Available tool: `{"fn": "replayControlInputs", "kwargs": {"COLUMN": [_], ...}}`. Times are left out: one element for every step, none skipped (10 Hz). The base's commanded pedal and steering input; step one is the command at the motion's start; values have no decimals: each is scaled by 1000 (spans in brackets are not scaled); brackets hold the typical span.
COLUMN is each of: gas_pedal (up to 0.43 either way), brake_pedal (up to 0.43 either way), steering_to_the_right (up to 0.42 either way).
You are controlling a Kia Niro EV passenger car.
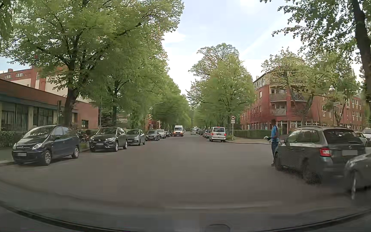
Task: Follow the waypoints while adhering to traffic rules and regulations
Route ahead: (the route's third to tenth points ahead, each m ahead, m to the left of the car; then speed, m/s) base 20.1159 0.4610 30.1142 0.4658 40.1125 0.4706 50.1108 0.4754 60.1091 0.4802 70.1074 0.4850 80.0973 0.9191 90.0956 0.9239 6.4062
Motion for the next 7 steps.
{"fn": "replayControlInputs", "kwargs": {"gas_pedal": [0,0,0,0,0,0,0], "brake_pedal": [220,213,232,238,244,244,250], "steering_to_the_right": [5,5,5,6,6,6,6]}}
